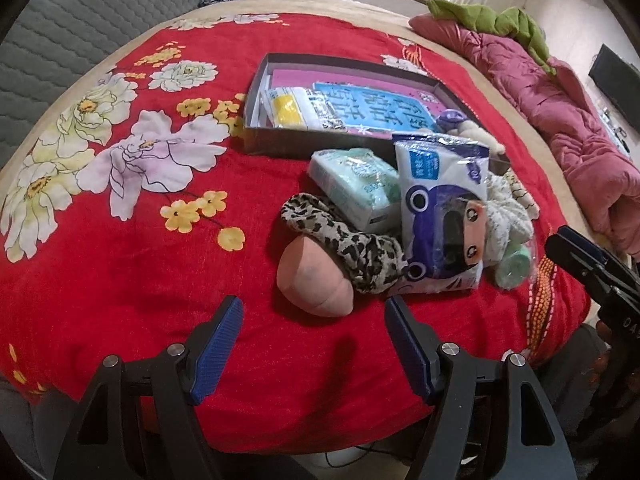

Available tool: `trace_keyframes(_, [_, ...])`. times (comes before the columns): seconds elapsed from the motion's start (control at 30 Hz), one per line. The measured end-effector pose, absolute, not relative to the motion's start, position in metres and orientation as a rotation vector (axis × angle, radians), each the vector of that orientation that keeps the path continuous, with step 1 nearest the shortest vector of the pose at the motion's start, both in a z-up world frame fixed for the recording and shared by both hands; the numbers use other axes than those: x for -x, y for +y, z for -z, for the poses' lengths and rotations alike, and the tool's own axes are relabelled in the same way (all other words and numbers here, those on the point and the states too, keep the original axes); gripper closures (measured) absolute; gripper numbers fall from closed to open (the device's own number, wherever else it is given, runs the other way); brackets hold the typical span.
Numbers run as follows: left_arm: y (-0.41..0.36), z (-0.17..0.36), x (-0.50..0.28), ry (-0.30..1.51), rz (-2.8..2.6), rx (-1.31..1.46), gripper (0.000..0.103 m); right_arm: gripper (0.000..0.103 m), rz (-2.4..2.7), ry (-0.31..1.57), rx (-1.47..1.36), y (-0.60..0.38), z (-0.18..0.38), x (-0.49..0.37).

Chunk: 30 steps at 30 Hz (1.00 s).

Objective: Organize soft objects
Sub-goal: 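Grasp the pink makeup sponge with the left tool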

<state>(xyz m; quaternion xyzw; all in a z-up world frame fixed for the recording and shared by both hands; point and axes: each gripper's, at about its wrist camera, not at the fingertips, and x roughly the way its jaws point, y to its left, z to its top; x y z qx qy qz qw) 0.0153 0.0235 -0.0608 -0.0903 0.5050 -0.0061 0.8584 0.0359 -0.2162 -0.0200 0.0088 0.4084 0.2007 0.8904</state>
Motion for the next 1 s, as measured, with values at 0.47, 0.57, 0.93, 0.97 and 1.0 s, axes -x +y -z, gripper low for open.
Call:
trace_keyframes(0.47, [0.020, 0.084, -0.031, 1.101, -0.013, 0.132, 0.028, 0.042, -0.405, 0.897, -0.032, -0.218, 0.035, -0.044])
trace_keyframes(0.57, [0.020, 0.085, -0.035, 1.094, -0.017, 0.130, 0.028, 0.042, -0.403, 0.910, -0.033, -0.217, 0.039, -0.046])
trace_keyframes(0.93, [0.023, 0.088, -0.042, 1.075, -0.023, 0.123, 0.028, 0.042, -0.400, 0.930, -0.029, -0.213, 0.049, -0.051])
trace_keyframes(0.97, [0.024, 0.088, -0.042, 1.074, -0.022, 0.126, 0.028, 0.042, -0.398, 0.935, -0.030, -0.213, 0.050, -0.052])
trace_keyframes(1.0, [0.024, 0.089, -0.042, 1.074, -0.021, 0.127, 0.028, 0.042, -0.397, 0.937, -0.030, -0.213, 0.051, -0.053])
